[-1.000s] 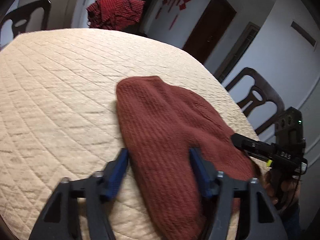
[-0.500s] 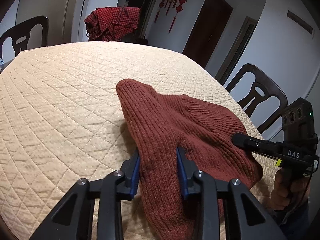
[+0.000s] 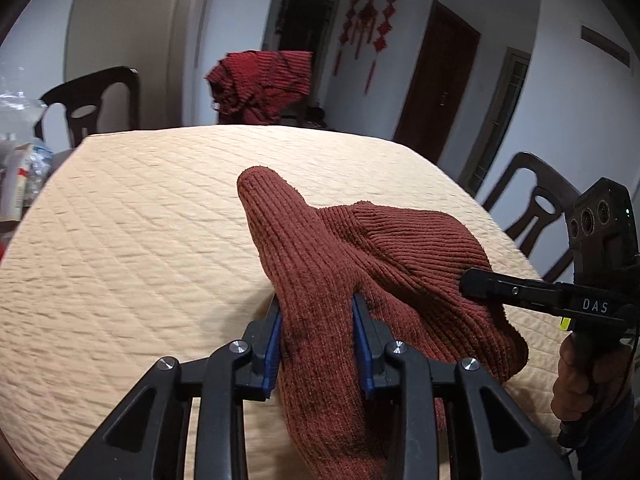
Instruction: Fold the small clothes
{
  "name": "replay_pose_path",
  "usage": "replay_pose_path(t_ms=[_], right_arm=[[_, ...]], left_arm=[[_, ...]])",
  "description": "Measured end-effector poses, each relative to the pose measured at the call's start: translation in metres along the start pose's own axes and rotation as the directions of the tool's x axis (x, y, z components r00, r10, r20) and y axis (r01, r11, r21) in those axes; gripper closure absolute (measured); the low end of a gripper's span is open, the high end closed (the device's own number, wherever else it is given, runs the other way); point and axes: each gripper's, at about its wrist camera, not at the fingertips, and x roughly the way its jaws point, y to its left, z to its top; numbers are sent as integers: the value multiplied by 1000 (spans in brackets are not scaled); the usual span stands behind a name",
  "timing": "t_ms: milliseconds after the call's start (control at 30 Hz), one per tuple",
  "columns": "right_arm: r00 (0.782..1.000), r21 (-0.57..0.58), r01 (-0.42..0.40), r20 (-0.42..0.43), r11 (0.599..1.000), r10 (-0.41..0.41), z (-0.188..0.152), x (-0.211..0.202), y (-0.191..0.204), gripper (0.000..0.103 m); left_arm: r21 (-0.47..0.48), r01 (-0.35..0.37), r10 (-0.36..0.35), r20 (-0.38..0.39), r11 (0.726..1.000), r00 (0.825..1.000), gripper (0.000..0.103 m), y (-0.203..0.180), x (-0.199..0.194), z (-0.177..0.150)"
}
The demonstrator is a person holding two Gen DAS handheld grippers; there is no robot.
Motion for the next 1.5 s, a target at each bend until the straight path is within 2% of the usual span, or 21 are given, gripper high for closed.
replay_pose_path(t_ms=[300, 500, 667, 733, 800, 867, 967, 1033, 1167, 1267, 1400, 1500], right_arm=[[993, -58, -93, -73, 994, 89, 11, 75, 50, 84], [987, -66, -137, -90, 988, 131, 29, 112, 68, 84], [987, -47, -118, -118, 992, 111, 33, 143, 59, 84], [988, -33, -57, -143, 998, 51, 30, 158, 48, 82], [986, -5, -52, -159, 999, 50, 27, 162, 37, 80], [987, -5, -45, -155, 999, 44, 26, 157, 34, 76], [990, -56, -4, -144, 998, -4, 27, 144, 44, 75], [993, -106, 26, -108, 994, -38, 28, 133, 55, 75], [995, -200, 69, -59, 977, -83, 26, 126, 79, 75], [991, -260, 89, -70, 962, -110, 25, 142, 87, 77], [979, -259, 131, -118, 957, -166, 24, 169, 73, 79], [982, -249, 130, -103, 960, -160, 24, 158, 73, 79]], left_arm=[[-43, -100, 101, 6, 994, 995, 70, 75, -9, 9], [-49, -125, 126, 23, 991, 992, 70, 114, -9, 28], [-86, -136, 136, -8, 987, 991, 68, 154, 10, 26], [-102, -157, 154, -37, 982, 987, 67, 167, 24, 18], [-138, -153, 148, -47, 979, 988, 63, 176, 29, 9], [-155, -140, 137, -27, 978, 990, 63, 177, 24, 4], [-145, -161, 161, -8, 976, 987, 63, 171, 12, 2], [-133, -184, 188, 16, 974, 982, 63, 163, -1, 1], [-107, -183, 190, 61, 977, 980, 63, 147, -20, -3], [-84, -183, 188, 54, 979, 981, 63, 139, -18, -5], [-80, -213, 215, 18, 974, 977, 63, 139, 1, -8], [-79, -227, 229, 19, 971, 973, 63, 137, 0, -8]])
